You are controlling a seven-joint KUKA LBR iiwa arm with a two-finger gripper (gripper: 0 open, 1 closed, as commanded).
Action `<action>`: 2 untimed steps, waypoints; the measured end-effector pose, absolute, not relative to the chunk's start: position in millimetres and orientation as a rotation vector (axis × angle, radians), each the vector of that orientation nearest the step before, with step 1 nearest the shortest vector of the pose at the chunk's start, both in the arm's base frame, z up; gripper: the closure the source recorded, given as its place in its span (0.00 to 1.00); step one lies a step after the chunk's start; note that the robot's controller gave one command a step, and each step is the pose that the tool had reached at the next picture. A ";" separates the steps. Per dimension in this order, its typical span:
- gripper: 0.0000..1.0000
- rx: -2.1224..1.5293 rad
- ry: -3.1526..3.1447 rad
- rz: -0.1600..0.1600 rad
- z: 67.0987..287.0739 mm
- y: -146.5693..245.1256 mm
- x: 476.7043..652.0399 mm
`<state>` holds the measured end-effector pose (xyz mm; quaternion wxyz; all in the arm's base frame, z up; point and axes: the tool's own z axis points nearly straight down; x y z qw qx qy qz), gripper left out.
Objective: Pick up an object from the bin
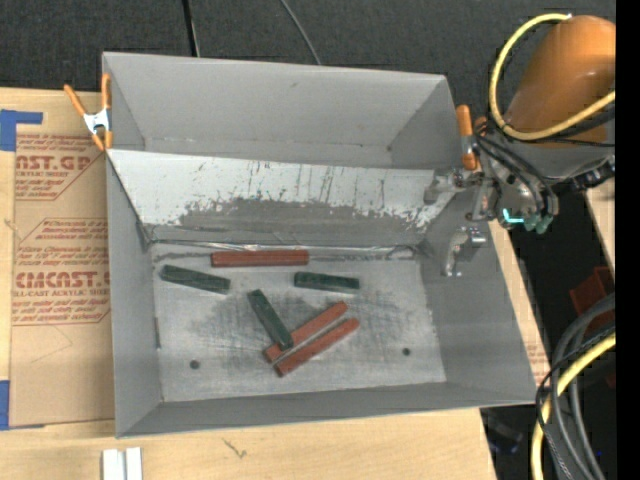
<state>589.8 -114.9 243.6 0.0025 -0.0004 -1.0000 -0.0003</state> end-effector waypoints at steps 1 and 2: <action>0.00 0.001 -3.144 0.001 248.0 -114.4 591.3; 0.00 0.044 -3.147 0.002 189.8 -93.6 557.9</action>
Offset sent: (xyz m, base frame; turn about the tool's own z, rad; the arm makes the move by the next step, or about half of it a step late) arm -0.0599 0.0392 -0.1025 -0.0531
